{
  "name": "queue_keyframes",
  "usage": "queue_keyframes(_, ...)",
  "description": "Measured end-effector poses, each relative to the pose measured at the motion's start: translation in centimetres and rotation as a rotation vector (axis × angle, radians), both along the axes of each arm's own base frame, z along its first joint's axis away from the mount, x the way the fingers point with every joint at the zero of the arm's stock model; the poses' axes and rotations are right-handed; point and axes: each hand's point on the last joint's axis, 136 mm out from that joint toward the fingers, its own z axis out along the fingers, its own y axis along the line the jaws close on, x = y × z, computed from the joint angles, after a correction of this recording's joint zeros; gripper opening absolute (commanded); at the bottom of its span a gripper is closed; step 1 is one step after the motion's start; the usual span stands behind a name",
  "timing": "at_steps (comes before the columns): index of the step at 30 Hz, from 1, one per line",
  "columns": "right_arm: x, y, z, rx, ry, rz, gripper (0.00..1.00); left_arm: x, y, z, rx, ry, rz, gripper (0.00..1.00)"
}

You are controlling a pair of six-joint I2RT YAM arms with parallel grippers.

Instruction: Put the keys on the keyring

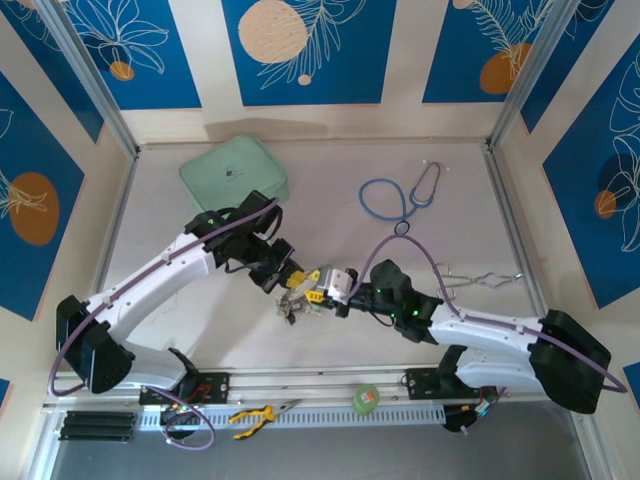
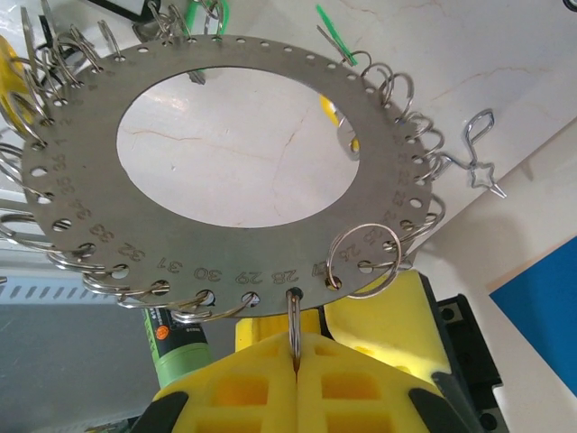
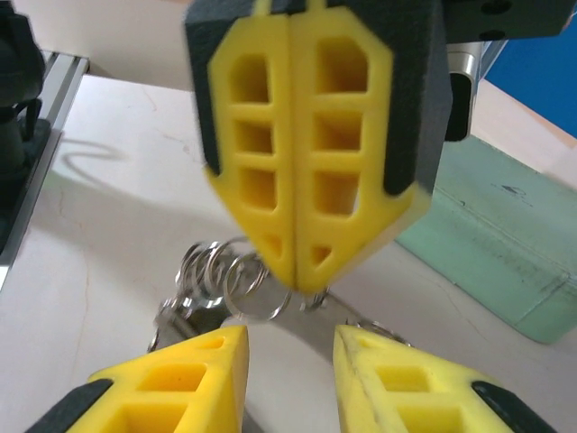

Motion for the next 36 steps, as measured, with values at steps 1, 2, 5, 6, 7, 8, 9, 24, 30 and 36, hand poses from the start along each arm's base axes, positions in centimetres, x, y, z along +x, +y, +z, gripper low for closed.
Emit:
queue_keyframes(1,-0.1,-0.4,0.0,-0.001,-0.002,-0.003,0.29,0.0,-0.1,0.0,-0.003,0.001,-0.001,0.00)
queue_keyframes(2,-0.1,-0.8,0.1,0.001,-0.006,-0.006,0.28,0.0,-0.1,0.0,-0.005,0.000,-0.001,0.00)
queue_keyframes(5,0.0,-1.0,0.7,0.011,-0.017,-0.007,0.27,0.0,-0.2,0.1,-0.013,0.001,-0.001,0.00)
queue_keyframes(6,0.0,-1.0,0.6,0.010,-0.017,-0.006,0.27,0.0,-0.2,0.1,-0.015,0.001,0.001,0.00)
queue_keyframes(7,0.0,-1.0,0.4,0.004,-0.015,-0.004,0.27,0.0,-0.2,0.2,-0.017,0.000,0.001,0.00)
queue_keyframes(8,-0.1,-0.8,0.2,-0.002,-0.011,-0.002,0.27,0.0,-0.2,0.3,-0.018,-0.002,0.001,0.00)
queue_keyframes(9,-0.1,-0.7,-0.1,-0.008,-0.007,0.001,0.27,0.0,-0.2,0.3,-0.020,-0.003,0.001,0.00)
queue_keyframes(24,0.3,1.4,1.0,0.003,-0.029,0.007,0.25,-0.5,0.2,0.4,-0.039,-0.012,0.018,0.00)
queue_keyframes(30,0.5,1.8,0.8,-0.006,-0.038,0.006,0.19,-0.5,0.2,0.4,-0.040,-0.010,0.022,0.00)
queue_keyframes(36,0.8,2.0,0.5,-0.019,-0.051,0.002,0.05,-0.4,0.3,0.4,-0.039,-0.011,0.028,0.00)
